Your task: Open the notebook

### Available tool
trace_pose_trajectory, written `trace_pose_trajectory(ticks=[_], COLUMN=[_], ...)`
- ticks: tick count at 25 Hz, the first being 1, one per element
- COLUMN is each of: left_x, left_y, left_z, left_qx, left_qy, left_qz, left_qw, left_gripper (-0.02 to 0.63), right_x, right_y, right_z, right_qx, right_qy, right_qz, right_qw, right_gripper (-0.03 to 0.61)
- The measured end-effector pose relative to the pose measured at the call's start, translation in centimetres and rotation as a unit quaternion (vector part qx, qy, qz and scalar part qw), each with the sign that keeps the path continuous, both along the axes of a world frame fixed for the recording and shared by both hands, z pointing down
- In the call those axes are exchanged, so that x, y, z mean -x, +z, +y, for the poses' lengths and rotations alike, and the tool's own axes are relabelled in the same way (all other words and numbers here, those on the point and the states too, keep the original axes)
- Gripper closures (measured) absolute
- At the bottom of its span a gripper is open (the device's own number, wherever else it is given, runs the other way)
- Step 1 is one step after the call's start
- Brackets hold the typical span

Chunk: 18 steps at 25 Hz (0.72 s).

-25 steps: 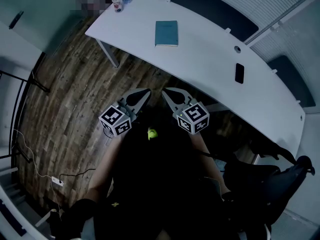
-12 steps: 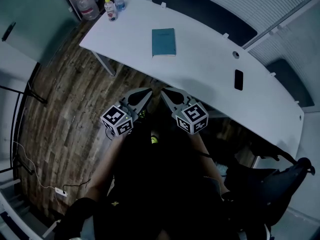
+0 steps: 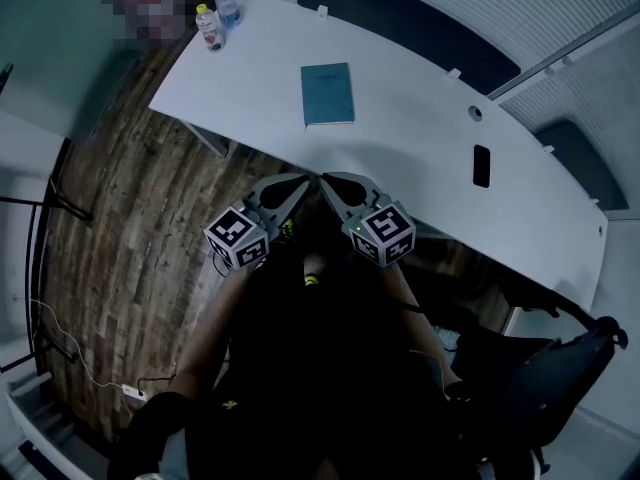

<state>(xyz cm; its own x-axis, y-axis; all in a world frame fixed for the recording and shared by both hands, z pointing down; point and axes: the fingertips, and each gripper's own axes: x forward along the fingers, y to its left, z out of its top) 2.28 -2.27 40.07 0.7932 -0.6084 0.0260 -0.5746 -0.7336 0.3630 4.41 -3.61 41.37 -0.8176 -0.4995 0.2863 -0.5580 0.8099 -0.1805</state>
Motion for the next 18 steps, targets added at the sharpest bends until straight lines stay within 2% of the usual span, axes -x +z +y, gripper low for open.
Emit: trace_pose_trajectory(ticks=[10, 18], left_x=[1.6, 2.9], left_y=[0.8, 1.6], left_z=[-4.3, -9.2], left_qx=[0.011, 0.018], left_qy=[0.014, 0.029], left_qz=[0.004, 0.008], left_qw=[0.9998, 0.9994], left_gripper=[0.597, 0.594], right_x=[1.8, 2.6], right_y=[0.7, 1.4], right_z=[-4.2, -10.1], right_qx=[0.018, 0.020], right_qy=[0.012, 0.037], right_qz=[0.012, 0.024], right_qw=[1.000, 0.999], right_gripper=[0.583, 0.583])
